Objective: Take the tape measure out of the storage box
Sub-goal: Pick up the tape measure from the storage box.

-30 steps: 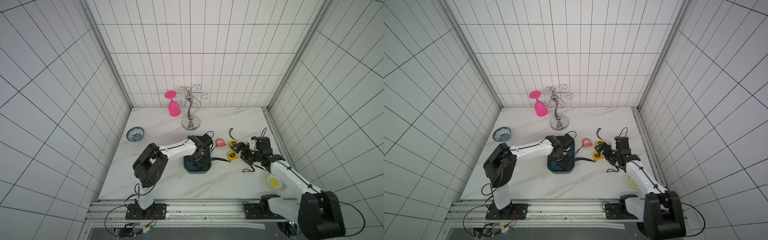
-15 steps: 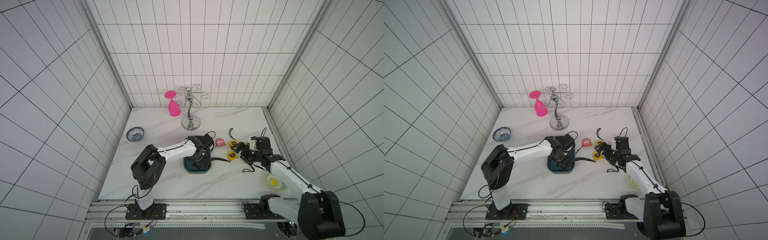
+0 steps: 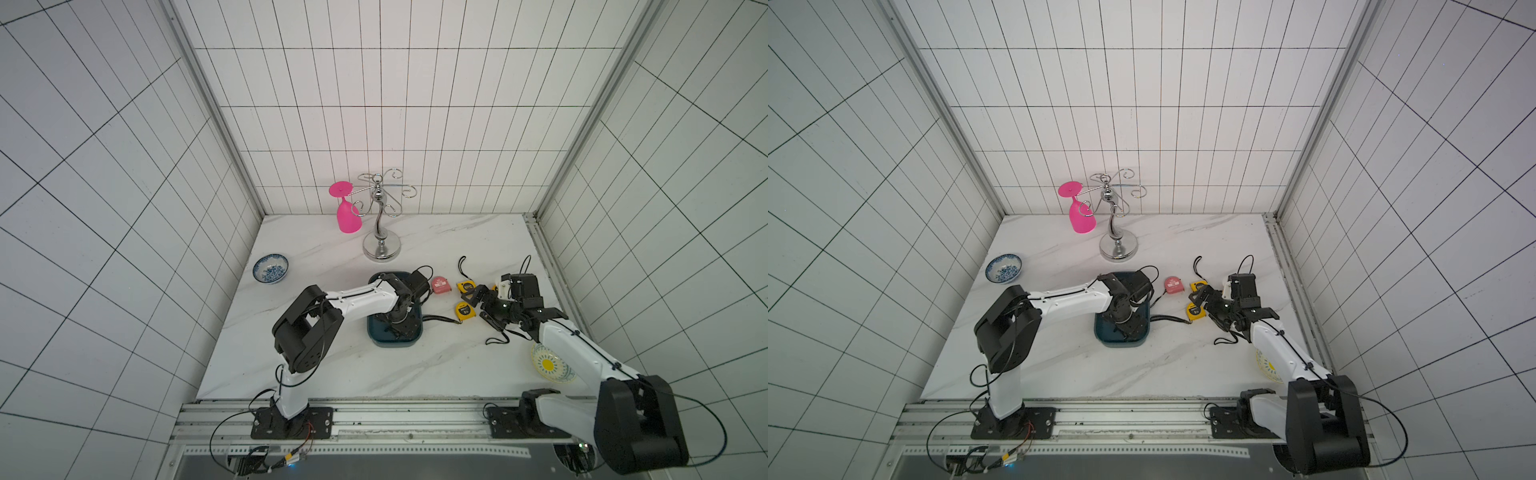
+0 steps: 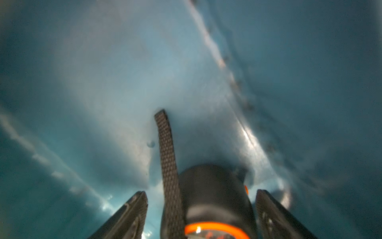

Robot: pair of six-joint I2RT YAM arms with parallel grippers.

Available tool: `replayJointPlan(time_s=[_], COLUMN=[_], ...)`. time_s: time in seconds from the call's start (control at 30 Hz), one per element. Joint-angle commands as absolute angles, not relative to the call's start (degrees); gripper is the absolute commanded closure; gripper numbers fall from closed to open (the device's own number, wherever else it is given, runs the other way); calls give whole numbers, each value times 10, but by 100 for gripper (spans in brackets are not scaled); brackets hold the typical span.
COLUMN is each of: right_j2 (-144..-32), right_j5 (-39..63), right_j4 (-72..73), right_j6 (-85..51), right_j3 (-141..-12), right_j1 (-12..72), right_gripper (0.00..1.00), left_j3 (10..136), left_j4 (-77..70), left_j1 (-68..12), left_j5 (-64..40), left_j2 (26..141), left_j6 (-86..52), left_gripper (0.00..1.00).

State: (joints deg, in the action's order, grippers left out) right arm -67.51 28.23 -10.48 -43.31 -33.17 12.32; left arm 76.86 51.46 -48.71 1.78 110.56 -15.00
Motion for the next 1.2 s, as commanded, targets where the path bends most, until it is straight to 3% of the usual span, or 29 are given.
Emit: replayJointPlan(time_s=[0.0,0.47,0.77,0.97,1.17], right_j2=[-678,-673,-661,-651,-646], right_j5=[284,288,305,303,298], right_j4=[-92,-89,-72,-64,-17], right_j6=[-439,-440,-439,-423,-421], right_j3=[-348,-343,-335,-335,-333], right_j1=[116,115,119,143,189], right_gripper=[1,1,1,1,1], left_j3=[791,787,809,802,847], left_j4=[499,523,562,555,548], left_j1=[-491,-491,-453,-392,-383], left_j5=[28,56,68,33,19], left_j2=[1118,1115,1079,1005,964], left_j6=[-143,-157,-257,-385,-489], left_gripper=[20,56,100,100,100])
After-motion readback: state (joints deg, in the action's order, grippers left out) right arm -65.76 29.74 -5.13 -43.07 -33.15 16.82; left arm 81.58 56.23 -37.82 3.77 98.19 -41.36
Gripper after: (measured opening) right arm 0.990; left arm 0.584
